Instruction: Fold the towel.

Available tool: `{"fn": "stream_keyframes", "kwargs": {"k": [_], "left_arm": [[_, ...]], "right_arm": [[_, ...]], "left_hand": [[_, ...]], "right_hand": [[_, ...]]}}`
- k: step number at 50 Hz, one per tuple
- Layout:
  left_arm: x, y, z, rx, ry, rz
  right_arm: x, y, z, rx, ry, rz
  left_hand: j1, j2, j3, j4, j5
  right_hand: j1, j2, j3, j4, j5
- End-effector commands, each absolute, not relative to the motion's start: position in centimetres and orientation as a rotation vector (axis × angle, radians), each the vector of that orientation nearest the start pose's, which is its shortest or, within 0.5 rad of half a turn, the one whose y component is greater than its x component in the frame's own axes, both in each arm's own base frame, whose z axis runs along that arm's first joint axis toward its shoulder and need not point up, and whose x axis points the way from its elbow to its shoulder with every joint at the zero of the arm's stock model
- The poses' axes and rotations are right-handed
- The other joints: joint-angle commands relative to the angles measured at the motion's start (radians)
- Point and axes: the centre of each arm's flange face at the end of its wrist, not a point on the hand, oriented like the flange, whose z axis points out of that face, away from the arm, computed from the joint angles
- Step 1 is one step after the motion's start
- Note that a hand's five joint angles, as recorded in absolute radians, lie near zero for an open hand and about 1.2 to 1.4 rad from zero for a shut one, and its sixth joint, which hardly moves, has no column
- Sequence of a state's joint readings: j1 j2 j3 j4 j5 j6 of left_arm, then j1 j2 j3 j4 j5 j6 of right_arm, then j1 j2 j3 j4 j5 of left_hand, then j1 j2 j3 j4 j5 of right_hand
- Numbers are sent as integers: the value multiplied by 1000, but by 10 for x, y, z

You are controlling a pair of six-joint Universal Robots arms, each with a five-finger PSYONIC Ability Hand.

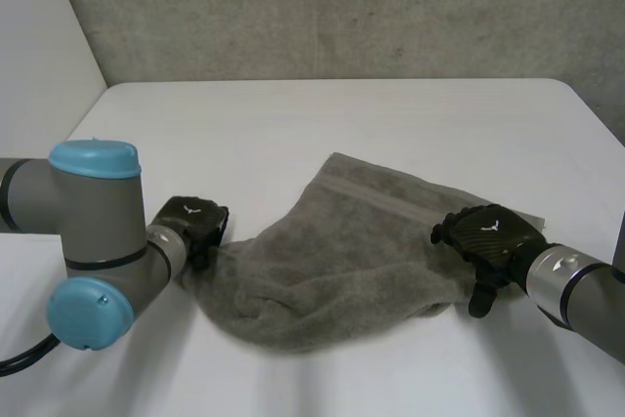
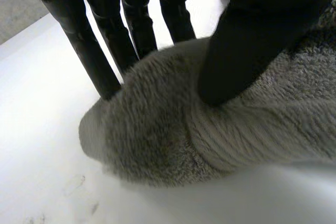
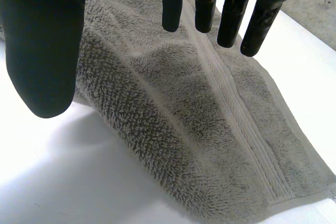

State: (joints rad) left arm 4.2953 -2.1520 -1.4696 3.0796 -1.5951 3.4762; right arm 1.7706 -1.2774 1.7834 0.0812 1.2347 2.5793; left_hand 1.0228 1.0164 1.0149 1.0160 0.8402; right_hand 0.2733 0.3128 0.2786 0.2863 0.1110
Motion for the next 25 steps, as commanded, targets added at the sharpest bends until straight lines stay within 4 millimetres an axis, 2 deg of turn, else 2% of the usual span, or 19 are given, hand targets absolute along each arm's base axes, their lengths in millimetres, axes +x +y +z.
{"fn": "stream_keyframes", "kwargs": {"k": [1, 2, 3, 5, 6, 7, 11, 13, 17, 19, 20, 21, 22, 24, 25], "left_arm": [[-266, -279, 156, 974, 2516, -1661], [-266, -280, 156, 973, 2516, -1662], [-267, -282, 159, 965, 2498, -1692], [-268, -285, 163, 957, 2480, -1726], [-270, -288, 166, 952, 2464, -1755], [-270, -288, 166, 952, 2464, -1755], [-269, -303, 179, 901, 2404, -1852], [-268, -308, 184, 884, 2386, -1877], [-266, -319, 194, 846, 2342, -1936], [-266, -324, 200, 825, 2314, -1981], [-268, -330, 207, 810, 2271, -2037], [-268, -338, 216, 779, 2217, -2099], [-268, -338, 216, 779, 2217, -2100], [-269, -357, 246, 691, 2058, -2289], [-269, -357, 246, 691, 2057, -2290]], "right_arm": [[216, -249, 164, -1224, 2336, -1481], [216, -250, 161, -1241, 2340, -1468], [216, -250, 161, -1241, 2340, -1468], [220, -254, 156, -1295, 2336, -1454], [220, -254, 156, -1296, 2336, -1454], [226, -252, 154, -1340, 2325, -1435], [236, -250, 148, -1431, 2300, -1378], [242, -252, 141, -1494, 2308, -1296], [244, -261, 144, -1515, 2329, -1268], [249, -277, 160, -1499, 2307, -1368], [249, -277, 160, -1499, 2307, -1368], [252, -289, 172, -1474, 2283, -1467], [252, -289, 172, -1474, 2283, -1468], [267, -320, 210, -1345, 2163, -1792], [267, -320, 210, -1345, 2162, -1793]], "left_hand": [[373, 380, 381, 380, 382], [373, 380, 381, 380, 382], [373, 380, 381, 380, 382], [373, 380, 381, 380, 382], [373, 380, 381, 380, 382], [373, 380, 381, 380, 382], [373, 380, 381, 380, 382], [373, 380, 381, 380, 382], [373, 380, 381, 380, 382], [373, 380, 381, 380, 382], [373, 380, 381, 380, 382], [373, 380, 381, 380, 382], [373, 380, 381, 380, 382], [373, 380, 381, 380, 382], [373, 380, 381, 380, 382]], "right_hand": [[190, 151, 185, 177, 178], [379, 340, 374, 366, 367], [381, 342, 376, 368, 369], [819, 780, 814, 806, 807], [822, 782, 816, 809, 809], [1092, 1052, 1087, 1079, 1080], [1123, 1083, 1118, 1110, 1111], [1123, 1083, 1118, 1110, 1111], [1123, 1083, 1118, 1110, 1111], [1123, 1083, 1118, 1110, 1111], [1123, 1083, 1118, 1110, 1111], [1123, 1083, 1118, 1110, 1111], [1123, 1083, 1118, 1110, 1111], [1123, 1083, 1118, 1110, 1111], [1123, 1083, 1118, 1110, 1111]]}}
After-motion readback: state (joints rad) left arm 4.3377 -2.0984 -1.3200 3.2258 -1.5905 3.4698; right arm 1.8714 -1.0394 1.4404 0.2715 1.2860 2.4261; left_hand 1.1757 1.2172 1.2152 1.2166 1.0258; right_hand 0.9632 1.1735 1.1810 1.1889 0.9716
